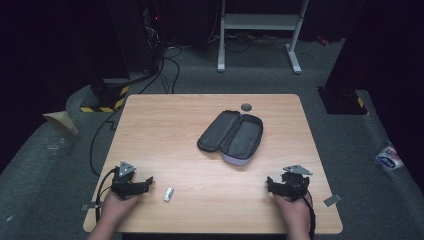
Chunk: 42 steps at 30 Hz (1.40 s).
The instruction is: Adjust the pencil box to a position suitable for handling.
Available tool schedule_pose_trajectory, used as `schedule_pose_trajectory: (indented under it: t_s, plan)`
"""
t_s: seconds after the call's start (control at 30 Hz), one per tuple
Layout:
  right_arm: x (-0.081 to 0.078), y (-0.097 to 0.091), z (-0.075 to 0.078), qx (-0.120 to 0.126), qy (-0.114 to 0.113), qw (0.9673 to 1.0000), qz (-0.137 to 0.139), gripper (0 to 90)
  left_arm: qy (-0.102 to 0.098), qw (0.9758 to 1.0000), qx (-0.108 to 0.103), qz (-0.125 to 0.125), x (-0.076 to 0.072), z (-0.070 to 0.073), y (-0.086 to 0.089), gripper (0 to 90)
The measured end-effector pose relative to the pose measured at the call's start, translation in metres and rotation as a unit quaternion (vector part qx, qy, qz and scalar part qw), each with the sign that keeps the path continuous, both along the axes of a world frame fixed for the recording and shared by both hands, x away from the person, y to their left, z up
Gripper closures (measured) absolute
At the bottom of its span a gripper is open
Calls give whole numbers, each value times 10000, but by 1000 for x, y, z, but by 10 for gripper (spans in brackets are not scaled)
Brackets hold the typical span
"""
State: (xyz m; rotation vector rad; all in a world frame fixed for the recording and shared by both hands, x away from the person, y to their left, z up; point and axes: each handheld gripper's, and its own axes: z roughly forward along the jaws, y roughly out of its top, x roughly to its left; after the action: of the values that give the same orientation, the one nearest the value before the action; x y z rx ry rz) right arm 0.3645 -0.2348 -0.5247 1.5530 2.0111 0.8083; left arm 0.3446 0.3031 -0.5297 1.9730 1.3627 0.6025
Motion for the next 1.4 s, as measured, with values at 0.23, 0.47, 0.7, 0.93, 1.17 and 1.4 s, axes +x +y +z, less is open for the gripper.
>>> schedule_pose_trajectory:
  t_s: [0.23, 0.47, 0.7, 0.93, 1.17, 1.4]
  plan:
    - [-1, 0, 0, -5, -7, 10000, -10, 78, 4, 10000, 2, -11, 1, 0, 0, 141]
    - [-1, 0, 0, -6, -9, 10000, -9, 79, -3, 10000, 8, -29, 1, 0, 0, 142]
    - [-3, -1, 0, -10, -14, 10000, -14, 79, 0, 10000, 8, -48, 2, 0, -1, 143]
    - [-3, -1, 0, -8, -12, 10000, -14, 79, -6, 10000, 5, -46, 2, 0, -1, 145]
    - [-4, -2, 1, 35, -61, 10000, 4, 139, -8, 10000, -3, -17, 1, 0, -1, 150]
    - [-5, -5, 3, 150, -103, 9998, 23, 160, -5, 10000, 12, -24, 1, 0, -1, 150]
